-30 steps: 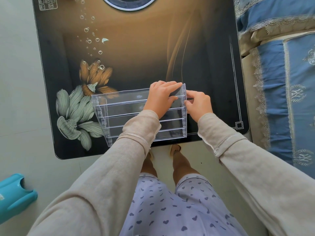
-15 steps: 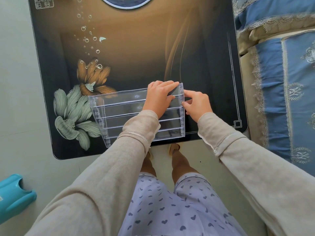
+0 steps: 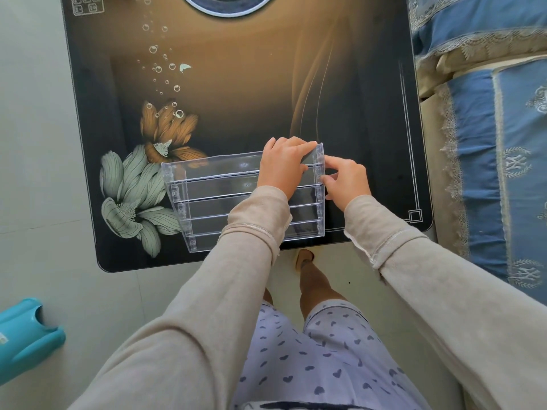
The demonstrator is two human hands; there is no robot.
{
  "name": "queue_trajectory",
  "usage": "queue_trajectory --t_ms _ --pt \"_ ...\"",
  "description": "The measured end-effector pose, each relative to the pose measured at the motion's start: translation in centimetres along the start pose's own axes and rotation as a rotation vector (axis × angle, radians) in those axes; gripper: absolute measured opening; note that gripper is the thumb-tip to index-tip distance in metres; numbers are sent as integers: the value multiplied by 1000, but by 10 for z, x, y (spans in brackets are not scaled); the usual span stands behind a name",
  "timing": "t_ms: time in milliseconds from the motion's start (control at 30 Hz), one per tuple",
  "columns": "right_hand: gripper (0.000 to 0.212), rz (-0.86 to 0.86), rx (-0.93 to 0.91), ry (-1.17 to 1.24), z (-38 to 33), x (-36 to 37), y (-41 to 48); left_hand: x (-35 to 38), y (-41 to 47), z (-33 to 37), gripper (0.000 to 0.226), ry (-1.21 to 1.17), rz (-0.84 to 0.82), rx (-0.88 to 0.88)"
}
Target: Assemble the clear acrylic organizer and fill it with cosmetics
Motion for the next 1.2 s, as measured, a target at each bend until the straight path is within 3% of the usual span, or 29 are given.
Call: queue_trajectory --t_ms 200,300,467,533,667,800,1033,1200 --pt "40 -15 9 -44 3 1 -7 -1 -22 -4 56 156 -36 51" --pt "44 -22 128 -77 28 -5 -20 -8 -53 -23 47 79 13 -22" --pt "29 -23 310 -220 85 -17 -67 -26 -136 -70 31 111 133 -10" --pt "27 -85 376 -255 106 -13 -89 -17 -171 -101 26 50 4 -92" --pt "26 -157 473 -266 135 1 -133 28 -248 -163 23 -113 -489 -479" --pt "24 -162 537 -255 143 21 -165 53 -304 -190 25 -234 -710 -638" --pt "21 -156 518 -231 124 60 -169 42 -312 -225 25 -345 -607 -819" --pt "22 -252 450 -308 97 69 -142 18 -300 -238 25 -442 -412 -928"
Point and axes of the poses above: each hand's wrist, its own y-axis towards the middle knuckle, its own x-axis out of the palm, z = x × y, the point moved 7 cm from there along y, towards the middle knuckle, and after that the axes turned 9 degrees about y, right-handed, at the moved point
